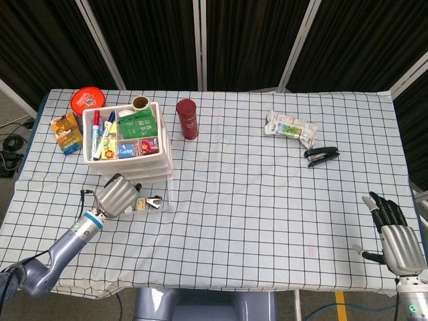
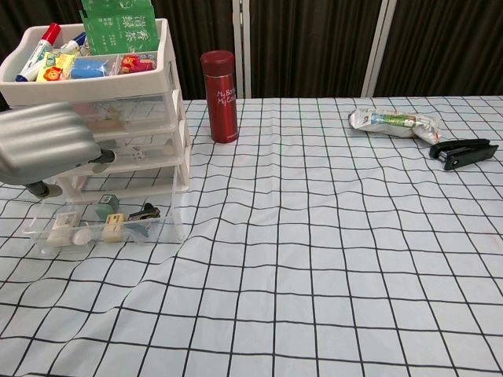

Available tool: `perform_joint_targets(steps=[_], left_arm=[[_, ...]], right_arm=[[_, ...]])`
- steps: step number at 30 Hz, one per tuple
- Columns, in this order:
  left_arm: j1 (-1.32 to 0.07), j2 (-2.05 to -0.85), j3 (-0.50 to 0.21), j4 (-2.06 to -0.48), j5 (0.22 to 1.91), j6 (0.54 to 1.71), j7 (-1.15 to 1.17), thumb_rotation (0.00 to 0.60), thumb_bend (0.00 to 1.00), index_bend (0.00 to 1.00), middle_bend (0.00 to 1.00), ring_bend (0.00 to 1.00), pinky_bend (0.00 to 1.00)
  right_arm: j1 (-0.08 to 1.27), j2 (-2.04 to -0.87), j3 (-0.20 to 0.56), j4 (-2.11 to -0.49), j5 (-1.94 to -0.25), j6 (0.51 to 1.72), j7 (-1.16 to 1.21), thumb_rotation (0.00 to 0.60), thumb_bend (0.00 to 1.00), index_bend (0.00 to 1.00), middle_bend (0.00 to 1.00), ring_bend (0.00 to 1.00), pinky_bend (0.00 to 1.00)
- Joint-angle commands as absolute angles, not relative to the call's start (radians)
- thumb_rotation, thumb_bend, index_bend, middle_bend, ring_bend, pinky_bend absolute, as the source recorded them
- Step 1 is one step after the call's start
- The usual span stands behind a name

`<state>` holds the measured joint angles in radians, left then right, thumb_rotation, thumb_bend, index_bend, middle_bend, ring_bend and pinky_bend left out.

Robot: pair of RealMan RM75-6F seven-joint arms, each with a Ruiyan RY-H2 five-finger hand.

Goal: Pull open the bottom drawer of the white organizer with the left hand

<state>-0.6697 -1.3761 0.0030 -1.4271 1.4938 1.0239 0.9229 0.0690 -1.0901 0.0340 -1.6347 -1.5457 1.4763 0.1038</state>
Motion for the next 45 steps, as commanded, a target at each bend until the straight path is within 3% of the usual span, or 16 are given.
perform_joint_targets(steps=[1,45], left_arm=[[-0.672,-1.385,0.000,-1.421,1.484,1.016,0.929,0.600,0.21,0.40,0.99,0.91,0.81],[-0.755,-1.551,0.075,-1.074,1.682,0.971,0.749,0.600,0.21,0.47,0.99,0.91,0.81]], right_arm=[[0.070,-1.090,0.035,-1.634,-1.544,1.474,0.104,0.600,0.03,0.03,0.00,0.00,0.00],[0.075,-1.087,0.060,-1.621,-1.496,1.460,0.128,0.600,0.03,0.03,0.00,0.00,0.00]])
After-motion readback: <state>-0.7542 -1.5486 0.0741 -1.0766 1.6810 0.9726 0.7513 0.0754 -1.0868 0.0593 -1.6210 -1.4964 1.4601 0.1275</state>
